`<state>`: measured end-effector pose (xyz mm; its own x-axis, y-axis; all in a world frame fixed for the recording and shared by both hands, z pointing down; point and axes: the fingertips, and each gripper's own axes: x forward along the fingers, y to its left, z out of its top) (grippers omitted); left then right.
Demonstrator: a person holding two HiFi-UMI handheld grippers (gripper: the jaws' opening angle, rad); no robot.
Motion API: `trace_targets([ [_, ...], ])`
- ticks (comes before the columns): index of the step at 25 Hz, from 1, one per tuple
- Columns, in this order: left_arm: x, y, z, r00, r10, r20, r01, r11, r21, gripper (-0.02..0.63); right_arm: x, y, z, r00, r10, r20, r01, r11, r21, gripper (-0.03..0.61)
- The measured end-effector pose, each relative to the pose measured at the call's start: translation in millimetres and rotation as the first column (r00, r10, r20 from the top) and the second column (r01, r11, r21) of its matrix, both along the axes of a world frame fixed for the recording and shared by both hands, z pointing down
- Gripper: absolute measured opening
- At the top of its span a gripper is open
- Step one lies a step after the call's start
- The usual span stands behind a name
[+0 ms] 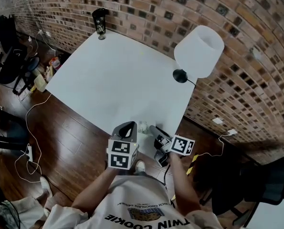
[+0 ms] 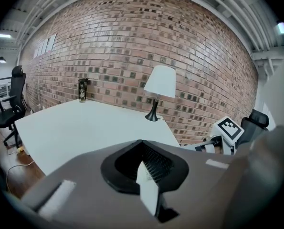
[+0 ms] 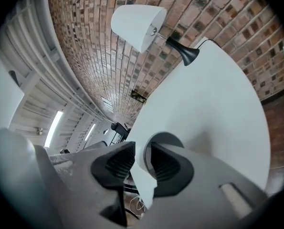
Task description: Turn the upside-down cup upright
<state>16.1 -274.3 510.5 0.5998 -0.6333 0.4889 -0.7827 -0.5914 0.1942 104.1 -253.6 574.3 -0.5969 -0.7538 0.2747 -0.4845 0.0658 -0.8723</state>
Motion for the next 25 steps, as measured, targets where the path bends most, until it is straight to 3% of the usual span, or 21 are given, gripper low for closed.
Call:
trace_targets([
  [7, -2.0, 0.2, 0.2, 1.000, -0.007, -0.003, 0.007, 1.000, -0.002, 0.002, 5.2, 2.7, 0.9, 0.996, -0.020, -0.084, 0.021, 1.000, 0.007, 0.092],
  [15, -0.1, 0.1, 0.1, 1.000, -0.004, -0.005, 0.004, 1.000, 0.000, 0.002, 10.4, 0.8, -1.3, 0.993, -0.025, -0.118, 0.026, 1.000, 0.007, 0.092],
  [18, -0.5, -0.4, 0.5, 1.000, -0.006, -0.007, 0.006, 1.000, -0.002, 0.002, 16.0, 2.9, -5.9, 0.975, -0.053, -0.217, 0.059, 0.998, 0.024, 0.092],
  [20, -2.2, -1.4, 1.2, 1.000, -0.011, -0.007, 0.011, 1.000, -0.005, 0.002, 12.0, 5.2, -11.2, 0.913, -0.143, -0.383, 0.174, 0.984, 0.048, 0.092],
  [21, -2.7, -2.1, 1.3, 1.000, -0.014, -0.008, 0.014, 1.000, -0.005, 0.002, 8.3, 6.5, -13.5, 0.854, -0.198, -0.481, 0.252, 0.967, 0.050, 0.112],
  [23, -3.4, -3.5, 1.0, 1.000, -0.019, -0.012, 0.018, 1.000, -0.005, 0.002, -0.8, 8.2, -17.7, 0.690, -0.291, -0.663, 0.408, 0.912, 0.024, 0.192],
  [25, -5.0, -4.5, 0.2, 1.000, -0.023, -0.015, 0.023, 1.000, -0.003, 0.002, -12.0, 8.9, -20.2, 0.483, -0.350, -0.803, 0.546, 0.837, -0.037, 0.221],
])
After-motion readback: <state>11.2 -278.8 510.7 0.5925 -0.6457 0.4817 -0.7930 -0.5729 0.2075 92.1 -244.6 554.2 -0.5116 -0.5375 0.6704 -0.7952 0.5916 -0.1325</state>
